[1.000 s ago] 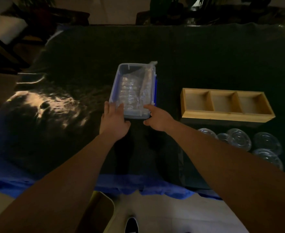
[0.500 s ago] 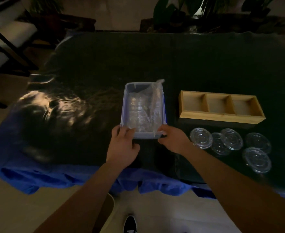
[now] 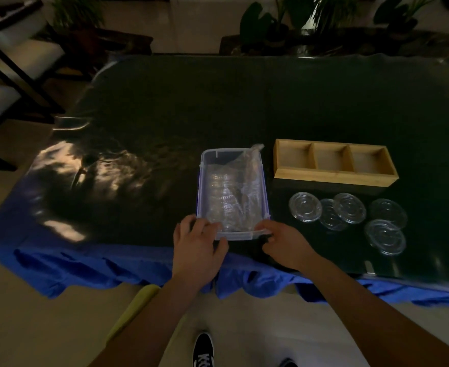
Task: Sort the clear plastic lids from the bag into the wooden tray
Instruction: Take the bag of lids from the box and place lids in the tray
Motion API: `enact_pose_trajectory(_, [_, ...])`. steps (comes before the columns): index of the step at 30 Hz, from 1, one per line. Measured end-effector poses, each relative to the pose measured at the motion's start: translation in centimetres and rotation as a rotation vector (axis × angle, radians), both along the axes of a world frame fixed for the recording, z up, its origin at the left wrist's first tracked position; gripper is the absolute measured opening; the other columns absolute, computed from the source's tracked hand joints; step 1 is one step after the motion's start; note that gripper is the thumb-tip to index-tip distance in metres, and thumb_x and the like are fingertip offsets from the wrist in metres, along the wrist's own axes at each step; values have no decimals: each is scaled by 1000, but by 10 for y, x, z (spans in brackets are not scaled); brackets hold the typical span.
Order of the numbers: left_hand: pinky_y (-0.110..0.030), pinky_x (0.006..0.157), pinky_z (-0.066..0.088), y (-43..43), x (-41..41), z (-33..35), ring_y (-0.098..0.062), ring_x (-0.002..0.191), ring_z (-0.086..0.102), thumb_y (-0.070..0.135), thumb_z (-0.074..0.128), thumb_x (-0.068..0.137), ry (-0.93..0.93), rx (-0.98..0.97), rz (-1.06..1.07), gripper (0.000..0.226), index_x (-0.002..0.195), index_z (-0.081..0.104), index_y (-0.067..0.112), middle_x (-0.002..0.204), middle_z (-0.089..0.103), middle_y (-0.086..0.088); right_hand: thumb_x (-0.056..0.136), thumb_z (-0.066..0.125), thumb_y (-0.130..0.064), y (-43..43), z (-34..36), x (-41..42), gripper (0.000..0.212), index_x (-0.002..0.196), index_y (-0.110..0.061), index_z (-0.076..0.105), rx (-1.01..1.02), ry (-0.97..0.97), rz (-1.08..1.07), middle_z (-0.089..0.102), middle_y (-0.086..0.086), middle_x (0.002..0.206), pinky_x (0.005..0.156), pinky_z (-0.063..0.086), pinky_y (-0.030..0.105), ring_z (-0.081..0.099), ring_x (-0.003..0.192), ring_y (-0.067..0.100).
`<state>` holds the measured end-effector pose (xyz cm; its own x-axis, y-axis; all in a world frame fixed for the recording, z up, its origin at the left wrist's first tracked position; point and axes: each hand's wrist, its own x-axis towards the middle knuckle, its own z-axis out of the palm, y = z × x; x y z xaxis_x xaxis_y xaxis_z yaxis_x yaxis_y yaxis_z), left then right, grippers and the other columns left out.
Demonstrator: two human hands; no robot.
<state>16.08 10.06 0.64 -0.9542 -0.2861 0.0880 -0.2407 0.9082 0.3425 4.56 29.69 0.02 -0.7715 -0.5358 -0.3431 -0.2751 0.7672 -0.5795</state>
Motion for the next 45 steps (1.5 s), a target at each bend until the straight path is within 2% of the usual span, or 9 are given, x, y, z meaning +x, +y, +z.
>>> enact_pose_trajectory(4, [-55, 116, 39, -2, -41, 3, -37, 139, 40, 44, 59, 92, 34, -108, -90, 54, 137, 56, 14, 137, 55, -17, 79, 64, -11, 0, 5, 1, 61, 136, -29, 52, 10, -1, -24, 66, 3, 117, 83, 45, 23, 63, 100, 21])
enact_pose_trajectory(8, [-63, 117, 26, -2, -100, -5, -42, 153, -1, 82, 62, 70, -411, 90, -29, 118, 157, -3, 34, 166, -6, -11, 78, 62, -6, -2, 13, 2, 54, 128, -27, 59, -75, 48, -66, 62, 4, 117, 81, 43, 21, 60, 101, 18])
enact_pose_trajectory(12, [-70, 113, 27, 6, -122, -23, -51, 152, -2, 65, 78, 70, -514, 12, -52, 129, 150, -20, 37, 164, -21, -15, 86, 62, -11, -1, 19, -1, 41, 125, -26, 62, -105, 61, -108, 65, 0, 114, 90, 46, 26, 60, 102, 11])
enact_pose_trajectory(17, [-51, 100, 50, 5, -139, -4, -40, 132, 47, 49, 75, 81, -442, -87, -28, 88, 152, 27, 25, 155, 32, -22, 90, 64, -15, 9, 25, -3, 36, 124, -28, 61, -151, 76, -181, 62, -2, 119, 86, 45, 24, 62, 101, 11])
enact_pose_trajectory(24, [-45, 91, 55, -14, -123, 51, -22, 90, 63, 17, 62, 95, -113, 780, 289, 12, 104, 64, 24, 106, 67, -7, 93, 62, -10, 11, 36, -11, 31, 115, -31, 59, -296, 24, -326, 60, -16, 104, 87, 52, 24, 60, 92, -1])
enact_pose_trajectory(33, [-17, 74, 57, -56, -79, 62, -6, 93, 73, 1, 53, 101, -75, 1374, 217, 28, 118, 66, 19, 100, 74, 2, 92, 68, -26, -29, 81, -42, 55, 140, -40, 46, -554, -23, -284, 55, -7, 134, 97, 53, 42, 59, 116, 12])
enact_pose_trajectory(36, [-45, 98, 54, -58, -72, 71, -26, 105, 74, 13, 57, 93, -57, 1586, 136, 28, 111, 78, 18, 117, 77, -15, 88, 73, -35, -41, 92, -46, 65, 144, -42, 42, -569, -50, -188, 39, -3, 146, 105, 47, 42, 48, 129, 16])
enact_pose_trajectory(41, [-37, 83, 63, -50, -75, 82, -22, 99, 77, 18, 49, 106, 33, 1500, 141, 38, 98, 85, 25, 107, 80, -8, 86, 73, -39, -59, 94, -33, 46, 129, -40, 59, -442, 188, -176, 47, -2, 138, 106, 44, 39, 49, 122, 14])
enact_pose_trajectory(45, [-10, 83, 52, -57, -73, 90, -8, 120, 58, 18, 56, 104, 34, 989, 18, 32, 135, 57, 23, 107, 59, 20, 88, 64, -54, -51, 104, -30, 37, 124, -49, 59, -336, 195, -116, 47, -8, 129, 91, 45, 25, 52, 111, 7])
